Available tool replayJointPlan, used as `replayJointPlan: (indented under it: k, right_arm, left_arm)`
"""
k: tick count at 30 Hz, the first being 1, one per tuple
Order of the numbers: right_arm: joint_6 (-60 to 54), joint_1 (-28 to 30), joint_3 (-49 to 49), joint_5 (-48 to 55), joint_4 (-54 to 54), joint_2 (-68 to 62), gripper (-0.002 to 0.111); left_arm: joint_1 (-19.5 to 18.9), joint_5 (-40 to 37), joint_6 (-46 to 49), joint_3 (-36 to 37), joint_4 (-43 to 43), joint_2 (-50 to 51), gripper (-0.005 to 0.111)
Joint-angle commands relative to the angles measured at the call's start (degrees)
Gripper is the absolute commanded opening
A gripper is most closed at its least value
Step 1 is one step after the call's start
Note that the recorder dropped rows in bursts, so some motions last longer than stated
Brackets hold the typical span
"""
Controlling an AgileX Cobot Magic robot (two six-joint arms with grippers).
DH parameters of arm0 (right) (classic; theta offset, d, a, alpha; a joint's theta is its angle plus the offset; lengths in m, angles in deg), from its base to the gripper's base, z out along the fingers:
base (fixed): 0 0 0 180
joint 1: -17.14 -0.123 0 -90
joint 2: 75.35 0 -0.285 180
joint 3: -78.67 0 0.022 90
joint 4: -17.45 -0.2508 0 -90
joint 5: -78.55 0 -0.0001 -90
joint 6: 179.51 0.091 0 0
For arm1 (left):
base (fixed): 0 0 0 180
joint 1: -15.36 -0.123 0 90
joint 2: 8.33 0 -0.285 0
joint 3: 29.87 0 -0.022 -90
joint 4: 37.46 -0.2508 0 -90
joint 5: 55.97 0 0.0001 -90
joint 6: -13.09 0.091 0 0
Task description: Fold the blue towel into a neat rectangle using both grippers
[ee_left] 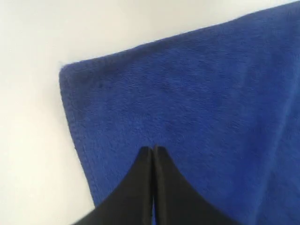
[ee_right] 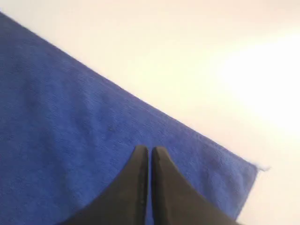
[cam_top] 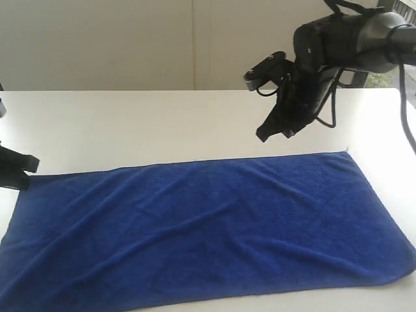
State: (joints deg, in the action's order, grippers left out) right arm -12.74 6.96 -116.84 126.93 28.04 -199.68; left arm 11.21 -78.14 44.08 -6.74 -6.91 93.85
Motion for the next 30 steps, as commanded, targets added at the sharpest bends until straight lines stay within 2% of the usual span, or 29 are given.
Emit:
replayJointPlan:
  k: [1, 11, 16, 22, 30]
  right_arm:
    - [-0.24, 3.34, 0.22, 0.75, 0.06, -0.64, 0.0]
    - [-1.05, 8.65, 0.22, -2.82, 0.06, -6.01, 0.0]
    - [-1.05, 10.09, 0.22, -4.54, 0.61, -8.81, 0.0]
    - [-0.65, 11.41, 0.22, -6.6, 2.28, -10.91, 0.0]
    - [0.43, 13.64, 0.22, -8.12, 3.62, -13.03, 0.0]
  left_arm:
    - [0.28, 3.77, 1.01, -2.66, 1.14, 8.23, 0.0]
    - [0.28, 6.85, 2.84, -8.85, 1.14, 16.24, 0.0]
    - [1.71, 7.19, 4.83, -10.69, 0.88, 18.85, 0.0]
    - [3.77, 8.88, 5.03, -11.35, 0.64, 19.88, 0.0]
    - [3.9, 8.54, 5.03, -11.35, -1.48, 19.88, 0.0]
